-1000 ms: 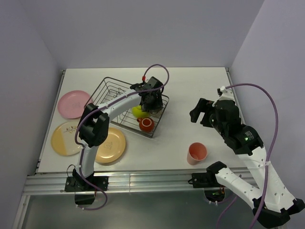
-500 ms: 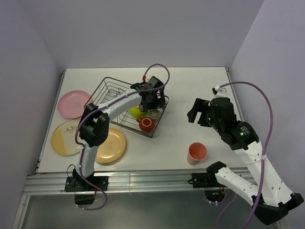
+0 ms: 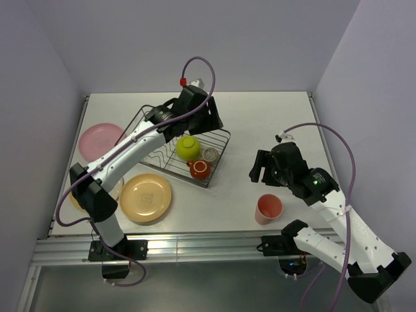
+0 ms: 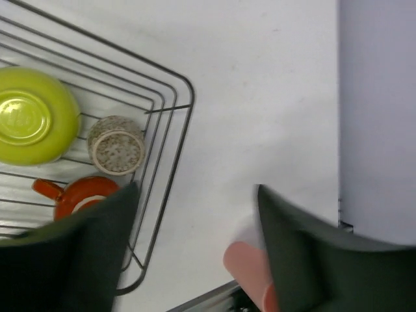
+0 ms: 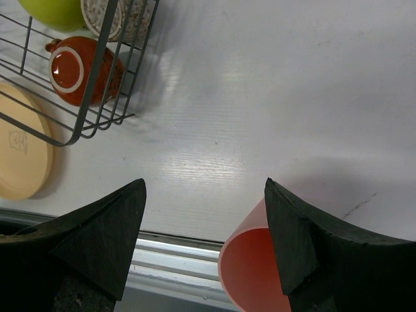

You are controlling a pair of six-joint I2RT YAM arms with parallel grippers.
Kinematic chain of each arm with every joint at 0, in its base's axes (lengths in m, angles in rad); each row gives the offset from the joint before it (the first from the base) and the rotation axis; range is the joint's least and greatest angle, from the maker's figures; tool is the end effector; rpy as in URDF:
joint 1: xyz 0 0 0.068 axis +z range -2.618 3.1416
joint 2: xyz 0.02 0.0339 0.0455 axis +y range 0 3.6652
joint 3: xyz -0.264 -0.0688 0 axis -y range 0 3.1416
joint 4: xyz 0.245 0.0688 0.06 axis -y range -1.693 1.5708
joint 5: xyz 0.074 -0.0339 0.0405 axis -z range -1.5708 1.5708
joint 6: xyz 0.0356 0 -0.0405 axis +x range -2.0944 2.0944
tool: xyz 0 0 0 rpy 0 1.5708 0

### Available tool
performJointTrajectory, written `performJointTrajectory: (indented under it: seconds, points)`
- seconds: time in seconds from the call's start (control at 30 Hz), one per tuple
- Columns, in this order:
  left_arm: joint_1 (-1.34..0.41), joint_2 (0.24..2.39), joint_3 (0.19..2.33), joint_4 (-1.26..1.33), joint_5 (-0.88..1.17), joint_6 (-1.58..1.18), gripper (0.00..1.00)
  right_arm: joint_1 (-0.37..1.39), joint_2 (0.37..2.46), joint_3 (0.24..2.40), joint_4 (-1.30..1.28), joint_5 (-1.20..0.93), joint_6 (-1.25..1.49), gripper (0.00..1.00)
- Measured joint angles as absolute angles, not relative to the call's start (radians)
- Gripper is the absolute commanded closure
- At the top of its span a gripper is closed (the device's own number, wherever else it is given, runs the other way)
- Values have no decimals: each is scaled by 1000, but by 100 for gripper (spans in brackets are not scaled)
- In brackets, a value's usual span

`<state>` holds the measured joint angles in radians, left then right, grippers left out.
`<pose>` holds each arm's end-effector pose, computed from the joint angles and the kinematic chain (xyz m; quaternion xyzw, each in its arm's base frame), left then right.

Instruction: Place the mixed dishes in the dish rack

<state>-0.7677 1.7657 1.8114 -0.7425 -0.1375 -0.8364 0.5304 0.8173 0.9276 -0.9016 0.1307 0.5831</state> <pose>0.2890 -0.2721 0.3735 -0.0601 0.9024 -0.2602 0.3383 0.1344 0.0735 0.3149 0.0491 0.9221 0.1491 0.3538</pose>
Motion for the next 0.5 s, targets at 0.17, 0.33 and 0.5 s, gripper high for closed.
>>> performJointTrajectory:
  seconds: [0.17,0.33,0.5]
  points:
    - [-773,1713,1751,-695,-126,-836,100,537,803,928,-904,143,591,20]
    - [-776,1810,1689,-692,-109,-837,100,537,797,940,-916,167,594,19]
    - [-784,1941,1675,-695,-102,-841,100,537,786,958,-934,185,593,19]
